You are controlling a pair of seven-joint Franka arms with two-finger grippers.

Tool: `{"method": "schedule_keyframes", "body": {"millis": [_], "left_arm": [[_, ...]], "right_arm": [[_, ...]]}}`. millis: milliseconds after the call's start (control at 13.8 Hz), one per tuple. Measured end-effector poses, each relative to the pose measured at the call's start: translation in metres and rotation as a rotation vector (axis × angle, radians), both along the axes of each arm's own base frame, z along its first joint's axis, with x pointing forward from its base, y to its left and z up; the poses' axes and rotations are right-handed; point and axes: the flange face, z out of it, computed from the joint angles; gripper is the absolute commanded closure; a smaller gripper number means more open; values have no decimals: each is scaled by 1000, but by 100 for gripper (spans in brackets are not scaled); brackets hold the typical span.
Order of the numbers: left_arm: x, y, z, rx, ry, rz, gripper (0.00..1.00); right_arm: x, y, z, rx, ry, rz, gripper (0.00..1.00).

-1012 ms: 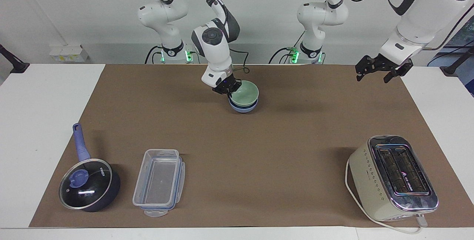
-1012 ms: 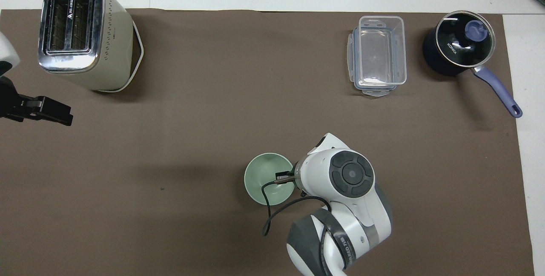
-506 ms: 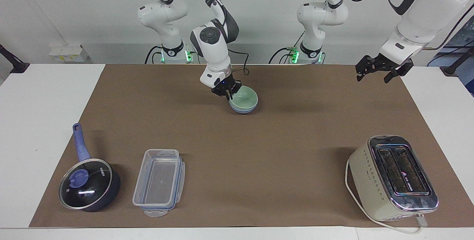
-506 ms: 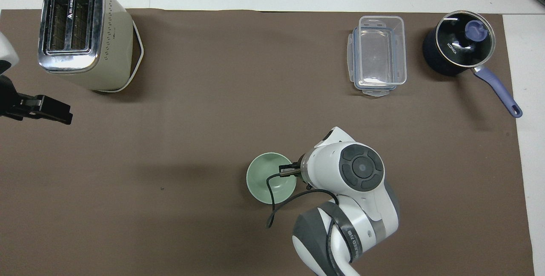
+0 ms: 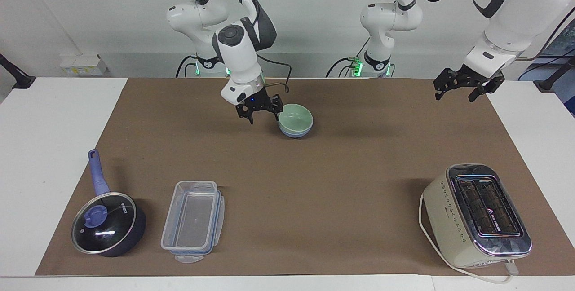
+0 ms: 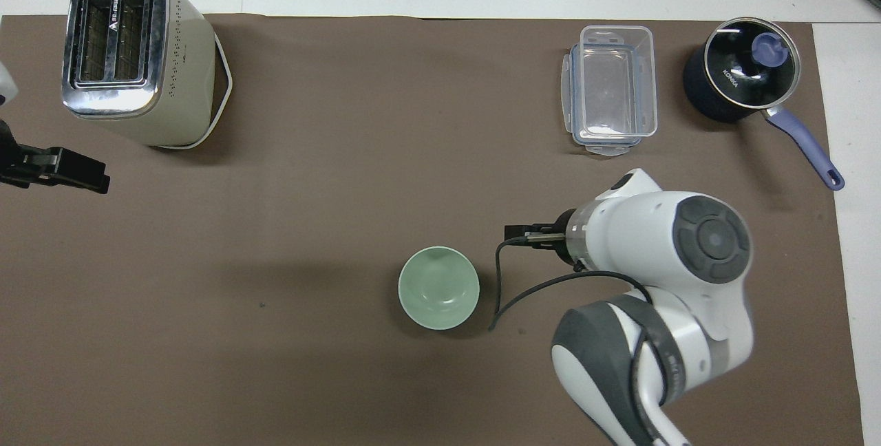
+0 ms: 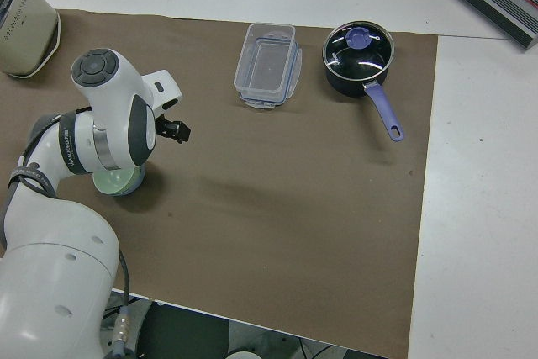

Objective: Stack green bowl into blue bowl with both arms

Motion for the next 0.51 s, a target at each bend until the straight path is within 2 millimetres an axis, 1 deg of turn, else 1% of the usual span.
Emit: {"method": "schedule_keyframes", "body": {"millis": [72, 217, 434, 506], "left_arm": [[0, 0, 0, 0, -2, -1, 0], [1, -2, -1, 0, -1, -4, 0], [2, -5, -3, 0, 0, -10, 0], [2, -5, -3, 0, -1, -10, 0]], "right_arm": [[3, -18, 14, -18, -13, -7, 0], [15, -58, 50, -64, -18, -11, 0], [37, -130, 106, -96, -50, -56, 0], [41, -145, 120, -98, -48, -72, 0]]}}
